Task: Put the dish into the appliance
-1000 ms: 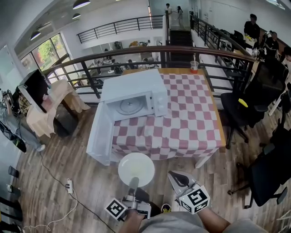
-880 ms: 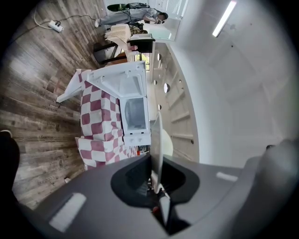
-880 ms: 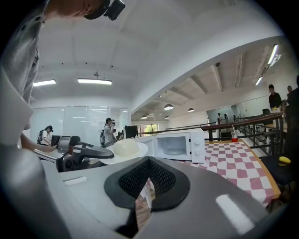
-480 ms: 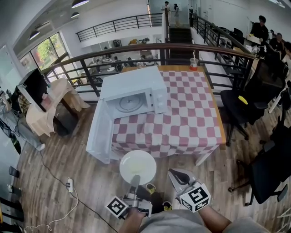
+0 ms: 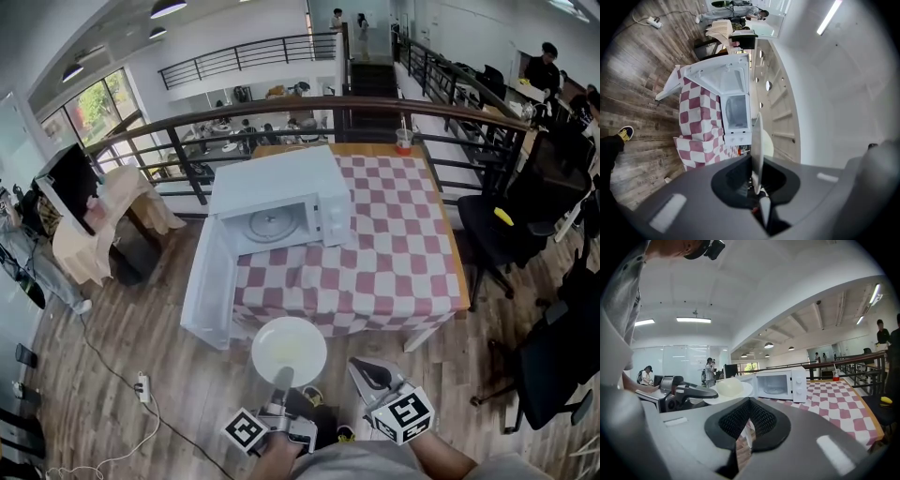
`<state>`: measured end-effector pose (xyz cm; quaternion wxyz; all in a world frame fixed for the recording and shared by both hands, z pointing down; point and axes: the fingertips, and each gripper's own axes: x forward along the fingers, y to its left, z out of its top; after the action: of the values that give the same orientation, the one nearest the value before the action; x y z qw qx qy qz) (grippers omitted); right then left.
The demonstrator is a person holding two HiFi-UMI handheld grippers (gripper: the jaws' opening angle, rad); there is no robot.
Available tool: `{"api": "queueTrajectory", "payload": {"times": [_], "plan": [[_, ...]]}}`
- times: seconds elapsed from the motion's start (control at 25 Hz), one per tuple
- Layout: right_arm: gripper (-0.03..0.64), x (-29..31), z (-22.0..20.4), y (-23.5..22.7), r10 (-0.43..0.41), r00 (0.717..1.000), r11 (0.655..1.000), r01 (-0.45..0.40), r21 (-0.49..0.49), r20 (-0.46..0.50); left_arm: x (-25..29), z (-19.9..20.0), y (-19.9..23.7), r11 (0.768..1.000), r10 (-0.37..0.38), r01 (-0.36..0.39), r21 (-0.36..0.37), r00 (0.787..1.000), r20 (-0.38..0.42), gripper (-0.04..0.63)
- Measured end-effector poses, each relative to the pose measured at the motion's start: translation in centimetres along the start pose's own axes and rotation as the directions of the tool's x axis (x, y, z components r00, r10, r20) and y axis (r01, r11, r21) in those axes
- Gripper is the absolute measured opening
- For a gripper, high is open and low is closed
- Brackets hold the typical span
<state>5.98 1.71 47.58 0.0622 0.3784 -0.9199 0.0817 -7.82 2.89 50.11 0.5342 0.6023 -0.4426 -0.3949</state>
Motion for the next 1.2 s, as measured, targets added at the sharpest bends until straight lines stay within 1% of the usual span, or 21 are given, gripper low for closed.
{"api": "queueTrajectory", "payload": {"times": [0.4, 0.6, 0.84, 1.2], "plan": [[-0.002, 5.4, 0.2, -2.5, 0.001, 1.0, 1.0, -0.001, 0.016, -0.025, 4.9, 3.4, 1.1, 1.0, 0.011, -0.011, -0.02, 1.0, -0.002, 0.026], [-0.002, 9.2, 1.3, -4.5, -0.008, 1.0, 1.0, 0.008, 0.015, -0.021, 8.5, 5.9, 1.5, 1.0, 0.013, -0.013, -0.01, 1.0, -0.008, 0.026], [-0.002, 13.1, 2.2, -6.0, -0.004, 0.999, 1.0, 0.005, 0.011, -0.032, 12.0, 7.9, 1.7, 1.0, 0.006, -0.006, -0.007, 1.0, -0.029, 0.026], [-0.002, 16.6, 3.5, -7.7, -0.021, 0.999, 1.0, 0.022, 0.005, -0.037, 15.5, 10.5, 1.5, 1.0, -0.002, 0.002, -0.021, 0.999, -0.04, 0.026]]}}
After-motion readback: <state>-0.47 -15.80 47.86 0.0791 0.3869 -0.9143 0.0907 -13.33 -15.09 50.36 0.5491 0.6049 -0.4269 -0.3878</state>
